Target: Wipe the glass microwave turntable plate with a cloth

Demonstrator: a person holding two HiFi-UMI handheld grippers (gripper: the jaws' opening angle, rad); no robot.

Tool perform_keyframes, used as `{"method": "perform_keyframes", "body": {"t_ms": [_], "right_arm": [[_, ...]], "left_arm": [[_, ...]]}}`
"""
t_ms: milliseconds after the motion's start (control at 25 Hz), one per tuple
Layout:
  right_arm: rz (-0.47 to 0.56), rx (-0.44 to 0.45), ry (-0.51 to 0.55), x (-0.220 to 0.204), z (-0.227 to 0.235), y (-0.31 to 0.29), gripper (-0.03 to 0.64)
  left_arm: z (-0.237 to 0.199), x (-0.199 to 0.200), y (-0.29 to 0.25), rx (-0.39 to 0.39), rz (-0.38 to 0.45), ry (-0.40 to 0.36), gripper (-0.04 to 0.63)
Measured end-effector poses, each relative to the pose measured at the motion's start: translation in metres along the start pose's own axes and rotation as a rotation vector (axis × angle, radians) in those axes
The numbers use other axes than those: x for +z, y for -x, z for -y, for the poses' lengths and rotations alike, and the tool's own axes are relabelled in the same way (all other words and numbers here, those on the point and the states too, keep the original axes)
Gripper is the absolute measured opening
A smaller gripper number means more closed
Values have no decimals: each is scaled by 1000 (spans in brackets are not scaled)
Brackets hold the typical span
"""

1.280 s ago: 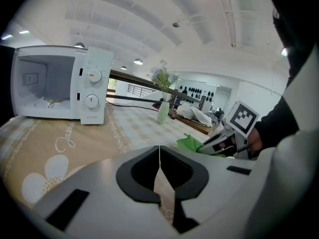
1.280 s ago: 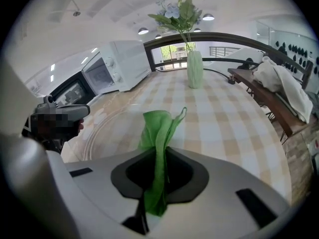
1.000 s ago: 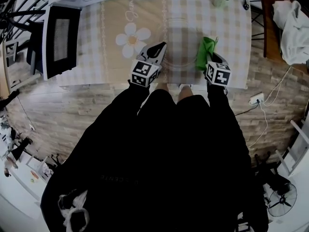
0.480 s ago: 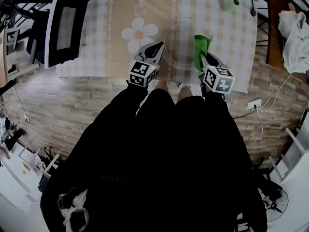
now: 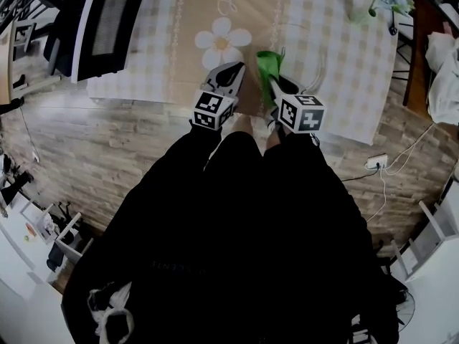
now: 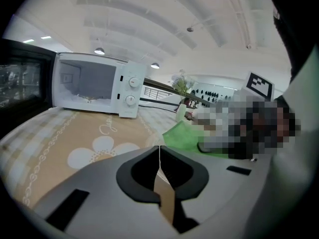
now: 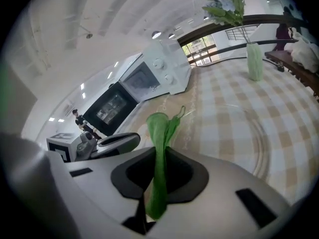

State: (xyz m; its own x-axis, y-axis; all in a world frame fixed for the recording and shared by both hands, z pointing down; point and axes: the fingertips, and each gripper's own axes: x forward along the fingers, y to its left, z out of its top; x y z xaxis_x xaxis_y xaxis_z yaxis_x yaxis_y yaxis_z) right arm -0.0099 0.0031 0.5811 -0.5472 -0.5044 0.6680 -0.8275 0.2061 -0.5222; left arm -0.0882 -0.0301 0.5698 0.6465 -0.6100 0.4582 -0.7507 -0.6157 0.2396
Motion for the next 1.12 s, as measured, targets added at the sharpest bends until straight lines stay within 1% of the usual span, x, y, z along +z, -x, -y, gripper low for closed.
{"method": "perform_keyframes", "body": {"t_ms": [120, 240, 560, 760, 1120], "right_arm": [[-34, 32, 14, -6, -18, -19, 52], [-69, 45, 24, -16, -28, -35, 52], [-164, -4, 64, -40, -18, -65, 54], [-171, -30, 94, -41, -10, -65, 54], [-154, -92, 26, -49, 32, -32, 55]], "left_arm": [[-3, -3, 5, 13, 2, 8, 23], [-7, -6, 10, 26, 2, 16, 23], [-14, -15, 17, 52, -6, 32, 23], [-12, -13, 13, 44, -10, 29, 23], [5, -5, -4, -3, -16, -2, 23]]}}
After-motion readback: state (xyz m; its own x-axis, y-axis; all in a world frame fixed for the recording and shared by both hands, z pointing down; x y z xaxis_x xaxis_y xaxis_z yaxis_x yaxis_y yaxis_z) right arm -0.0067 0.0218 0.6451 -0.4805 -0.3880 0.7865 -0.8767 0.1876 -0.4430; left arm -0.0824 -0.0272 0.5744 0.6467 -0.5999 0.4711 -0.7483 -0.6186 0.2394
